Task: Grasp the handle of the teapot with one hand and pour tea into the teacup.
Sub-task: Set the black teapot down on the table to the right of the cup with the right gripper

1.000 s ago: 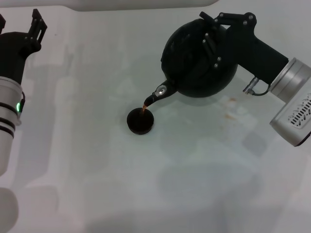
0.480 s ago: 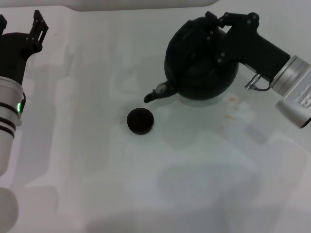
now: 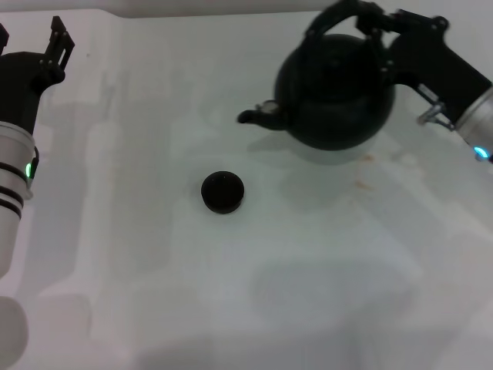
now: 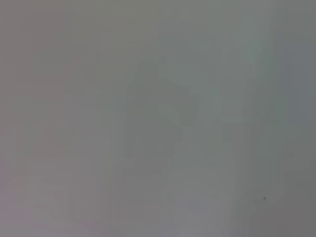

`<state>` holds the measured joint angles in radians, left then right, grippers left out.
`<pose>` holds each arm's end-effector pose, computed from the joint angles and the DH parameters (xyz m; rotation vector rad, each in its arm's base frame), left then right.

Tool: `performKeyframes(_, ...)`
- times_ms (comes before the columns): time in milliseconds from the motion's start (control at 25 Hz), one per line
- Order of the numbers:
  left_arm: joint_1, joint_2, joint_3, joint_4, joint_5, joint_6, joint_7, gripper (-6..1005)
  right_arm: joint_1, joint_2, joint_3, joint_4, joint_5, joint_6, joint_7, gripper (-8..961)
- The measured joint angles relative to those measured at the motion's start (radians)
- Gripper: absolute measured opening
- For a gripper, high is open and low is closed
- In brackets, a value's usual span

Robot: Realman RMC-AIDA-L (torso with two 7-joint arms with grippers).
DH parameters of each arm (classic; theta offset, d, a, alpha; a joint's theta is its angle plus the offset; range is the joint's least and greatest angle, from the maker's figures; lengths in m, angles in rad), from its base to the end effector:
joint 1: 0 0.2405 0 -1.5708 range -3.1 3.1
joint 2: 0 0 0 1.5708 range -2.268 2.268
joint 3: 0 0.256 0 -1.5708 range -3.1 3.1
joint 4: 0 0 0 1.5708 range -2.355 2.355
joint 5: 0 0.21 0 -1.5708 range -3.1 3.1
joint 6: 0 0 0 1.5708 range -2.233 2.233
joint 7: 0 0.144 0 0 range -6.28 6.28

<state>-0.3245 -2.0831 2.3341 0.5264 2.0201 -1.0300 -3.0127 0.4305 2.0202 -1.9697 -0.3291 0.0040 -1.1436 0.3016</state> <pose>-0.3007 0.3264 -0.0361 -1.4545 -0.6810 -0.7143 0.2703 0.3385 -0.0366 -2.0489 0.2412 0.8103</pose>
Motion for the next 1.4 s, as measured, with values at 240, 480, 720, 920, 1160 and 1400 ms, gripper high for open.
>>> performKeyframes(240, -0.001, 0.000, -0.002, 0.000, 0.000, 0.002, 0.000, 862, -0.033, -0.002, 0.001, 0.072, 0.068, -0.047, 0.053, 147)
performKeyframes(480, -0.001, 0.000, -0.003, -0.001, 0.000, 0.002, 0.000, 861, -0.094, -0.004, 0.011, 0.095, 0.086, -0.092, 0.057, 155)
performKeyframes(720, -0.001, 0.000, -0.003, -0.002, 0.000, 0.001, 0.000, 862, -0.113, -0.005, 0.004, 0.126, 0.082, -0.092, 0.057, 163)
performKeyframes(920, -0.001, -0.002, -0.003, -0.007, 0.000, -0.003, 0.000, 862, -0.121, -0.001, 0.004, 0.125, 0.102, -0.094, 0.061, 170)
performKeyframes(1160, -0.003, -0.002, -0.003, -0.008, -0.001, -0.005, 0.000, 861, -0.115, 0.000, 0.004, 0.128, 0.103, -0.091, 0.062, 178)
performKeyframes(1400, -0.011, -0.002, -0.003, -0.010, -0.002, -0.006, 0.000, 861, -0.110, 0.000, 0.002, 0.134, 0.097, -0.073, 0.063, 186)
